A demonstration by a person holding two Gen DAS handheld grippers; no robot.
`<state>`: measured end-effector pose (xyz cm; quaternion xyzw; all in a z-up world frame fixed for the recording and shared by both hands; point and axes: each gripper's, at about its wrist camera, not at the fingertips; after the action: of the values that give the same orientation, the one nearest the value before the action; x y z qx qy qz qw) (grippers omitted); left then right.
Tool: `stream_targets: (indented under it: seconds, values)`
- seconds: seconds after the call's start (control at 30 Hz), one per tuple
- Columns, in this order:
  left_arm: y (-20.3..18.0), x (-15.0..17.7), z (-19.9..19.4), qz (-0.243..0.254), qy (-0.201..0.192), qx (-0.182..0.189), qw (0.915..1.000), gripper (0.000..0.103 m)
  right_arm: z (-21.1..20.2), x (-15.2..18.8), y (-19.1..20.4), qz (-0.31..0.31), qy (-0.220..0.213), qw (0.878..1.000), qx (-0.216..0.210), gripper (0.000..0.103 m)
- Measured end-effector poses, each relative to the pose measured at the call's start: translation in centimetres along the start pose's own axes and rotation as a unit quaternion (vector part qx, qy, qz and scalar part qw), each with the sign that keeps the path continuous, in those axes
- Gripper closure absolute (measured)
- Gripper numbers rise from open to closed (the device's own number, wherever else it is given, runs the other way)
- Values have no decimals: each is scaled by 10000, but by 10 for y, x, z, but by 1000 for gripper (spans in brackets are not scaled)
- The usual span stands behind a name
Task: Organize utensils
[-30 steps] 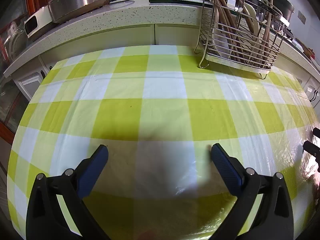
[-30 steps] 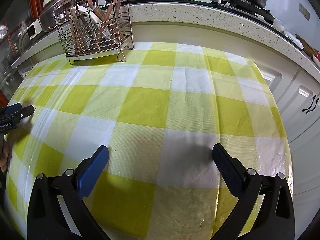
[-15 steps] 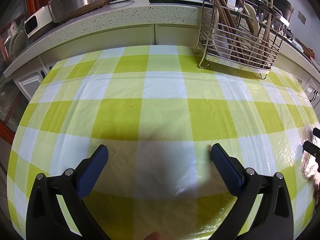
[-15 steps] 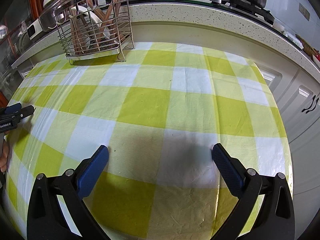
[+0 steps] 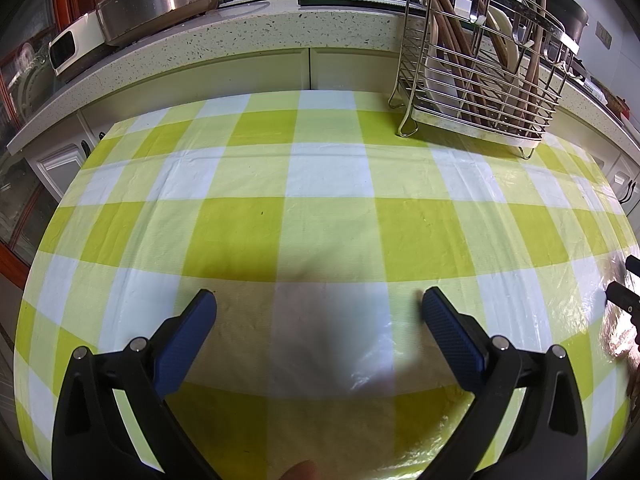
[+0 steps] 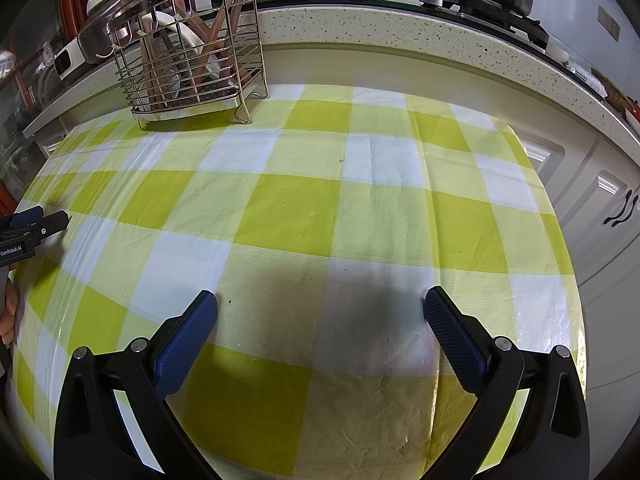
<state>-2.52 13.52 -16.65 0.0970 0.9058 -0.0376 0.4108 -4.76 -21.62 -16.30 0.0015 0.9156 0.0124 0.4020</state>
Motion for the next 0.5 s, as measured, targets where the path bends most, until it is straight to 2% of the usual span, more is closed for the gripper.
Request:
stream_targets:
  seconds: [0.23,0.5]
  values:
    - [0,0,-1,-1,-2,1,10000,3,0,0,0,-1,-2,10000,1,6]
    - [-2,-3,18,-4,0,2,10000,3,0,0,0,0,0,10000,1,6]
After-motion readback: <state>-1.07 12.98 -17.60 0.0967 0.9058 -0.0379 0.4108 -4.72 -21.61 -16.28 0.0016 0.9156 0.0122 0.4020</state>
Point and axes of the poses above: each gripper's, at about its wrist camera, not at the fingertips, and z roughly the way its jaws point, y to its left, x to its underside, and after that the axes turned 13 degrees about -y, right-handed
